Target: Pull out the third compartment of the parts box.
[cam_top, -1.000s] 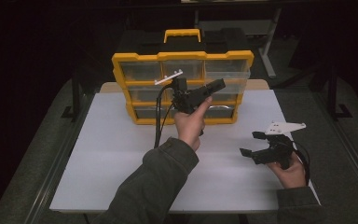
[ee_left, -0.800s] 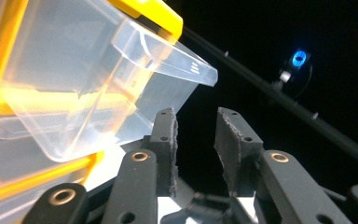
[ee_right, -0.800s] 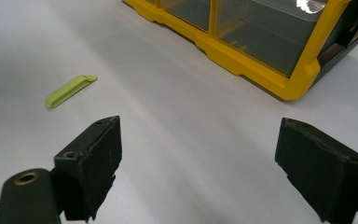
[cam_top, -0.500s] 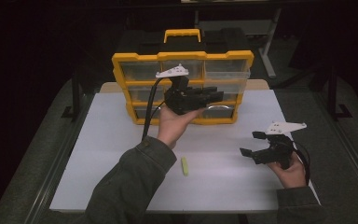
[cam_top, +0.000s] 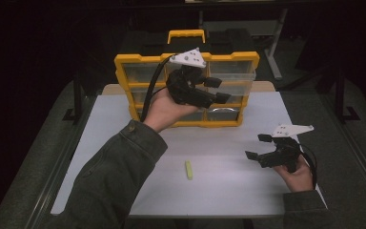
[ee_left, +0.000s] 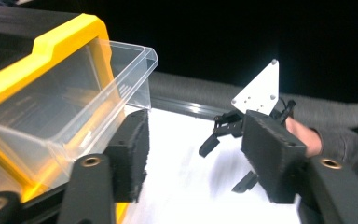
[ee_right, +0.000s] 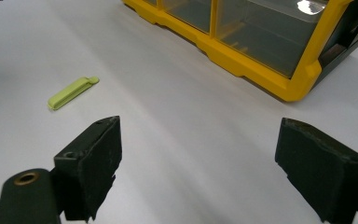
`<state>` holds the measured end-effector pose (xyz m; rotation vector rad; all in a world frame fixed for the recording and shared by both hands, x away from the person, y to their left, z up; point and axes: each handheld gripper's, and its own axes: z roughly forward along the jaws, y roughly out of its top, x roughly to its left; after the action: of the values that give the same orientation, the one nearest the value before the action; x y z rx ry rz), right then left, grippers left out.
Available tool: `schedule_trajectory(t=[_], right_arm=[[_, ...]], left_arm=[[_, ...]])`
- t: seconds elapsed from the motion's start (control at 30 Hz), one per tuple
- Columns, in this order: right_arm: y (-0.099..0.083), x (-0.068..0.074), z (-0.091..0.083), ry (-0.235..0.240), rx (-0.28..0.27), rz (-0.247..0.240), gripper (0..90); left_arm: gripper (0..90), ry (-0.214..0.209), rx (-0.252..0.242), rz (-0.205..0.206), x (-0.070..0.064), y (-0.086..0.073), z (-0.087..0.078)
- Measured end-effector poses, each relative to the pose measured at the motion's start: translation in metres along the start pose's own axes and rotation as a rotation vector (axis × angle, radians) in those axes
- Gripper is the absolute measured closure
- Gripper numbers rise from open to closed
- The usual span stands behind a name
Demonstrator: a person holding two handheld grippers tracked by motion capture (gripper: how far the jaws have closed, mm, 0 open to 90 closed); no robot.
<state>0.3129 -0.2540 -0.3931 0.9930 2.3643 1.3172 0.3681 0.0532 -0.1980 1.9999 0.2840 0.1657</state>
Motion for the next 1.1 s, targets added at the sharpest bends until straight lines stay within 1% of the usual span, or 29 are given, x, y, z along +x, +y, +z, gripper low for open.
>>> schedule_trajectory(t=[0.03, 0.07, 0.1, 0.13, 0.17, 0.23, 0.33, 0.37, 0.43, 0.5, 0.53, 0.57, 0.6, 0.67, 0.77, 0.8, 0.83, 0.9, 0.97, 1.0, 1.03, 1.1], right_arm=[[0.000, 0.000, 0.000, 0.000, 0.000, 0.000, 13.7], [0.000, 0.000, 0.000, 0.000, 0.000, -0.001, 13.6], [0.000, 0.000, 0.000, 0.000, -0.001, -0.003, 13.6], [0.000, -0.001, 0.000, 0.001, 0.000, -0.003, 13.6], [0.000, -0.001, 0.000, 0.004, 0.004, -0.004, 13.6], [0.000, -0.001, 0.001, 0.005, 0.004, -0.001, 13.6], [0.000, -0.001, 0.001, 0.004, 0.003, -0.002, 13.6], [0.000, -0.001, 0.001, 0.003, 0.005, -0.001, 13.6], [0.000, -0.001, 0.001, 0.003, 0.005, -0.002, 13.6], [-0.001, -0.002, 0.001, 0.003, 0.005, -0.003, 13.7], [-0.001, -0.002, 0.001, 0.004, 0.005, -0.003, 13.6], [-0.001, -0.002, 0.002, 0.004, 0.007, -0.004, 13.6], [-0.001, -0.002, 0.002, 0.004, 0.007, -0.004, 13.6], [0.000, -0.001, 0.002, 0.004, 0.009, -0.003, 13.6], [-0.001, -0.002, 0.002, 0.003, 0.011, -0.009, 13.6], [-0.001, -0.002, 0.002, 0.005, 0.014, -0.011, 13.7], [-0.001, -0.002, 0.002, 0.005, 0.014, -0.011, 13.7], [-0.001, -0.003, 0.002, 0.004, 0.016, -0.009, 13.6], [-0.001, -0.002, 0.002, 0.005, 0.012, -0.004, 13.6], [-0.001, -0.002, 0.001, 0.003, 0.013, -0.004, 13.6], [-0.001, -0.003, 0.001, 0.005, 0.010, -0.002, 13.6], [-0.001, -0.003, 0.001, 0.002, 0.007, -0.001, 13.7]], left_arm=[[40.8, -0.003, 0.013, 0.007, 0.001, 0.004, 0.001], [38.4, 0.009, 0.033, 0.026, 0.002, 0.008, 0.001], [37.1, 0.014, 0.041, 0.042, 0.002, 0.011, 0.001], [36.8, 0.020, 0.059, 0.071, 0.003, 0.016, 0.001], [35.5, 0.029, 0.061, 0.080, 0.004, 0.018, 0.001], [33.7, 0.034, 0.081, 0.106, 0.007, 0.023, 0.001], [32.5, 0.030, 0.088, 0.111, 0.013, 0.028, 0.001], [30.7, 0.031, 0.094, 0.110, 0.015, 0.029, 0.001], [30.2, 0.035, 0.107, 0.106, 0.019, 0.031, 0.003], [30.2, 0.028, 0.125, 0.105, 0.024, 0.033, 0.006], [30.8, 0.031, 0.127, 0.097, 0.025, 0.034, 0.008], [31.6, 0.030, 0.133, 0.100, 0.027, 0.035, 0.011], [31.6, 0.028, 0.143, 0.117, 0.029, 0.036, 0.013], [33.3, 0.021, 0.157, 0.128, 0.031, 0.038, 0.017], [34.9, 0.004, 0.165, 0.127, 0.036, 0.040, 0.024], [34.9, -0.008, 0.165, 0.120, 0.038, 0.041, 0.026], [34.9, -0.013, 0.174, 0.118, 0.039, 0.042, 0.029], [35.3, -0.011, 0.191, 0.126, 0.040, 0.043, 0.034], [36.3, -0.021, 0.208, 0.132, 0.042, 0.044, 0.039], [37.3, -0.017, 0.212, 0.131, 0.042, 0.045, 0.040], [39.2, -0.017, 0.217, 0.145, 0.043, 0.045, 0.041], [40.5, -0.021, 0.218, 0.141, 0.045, 0.045, 0.044]])
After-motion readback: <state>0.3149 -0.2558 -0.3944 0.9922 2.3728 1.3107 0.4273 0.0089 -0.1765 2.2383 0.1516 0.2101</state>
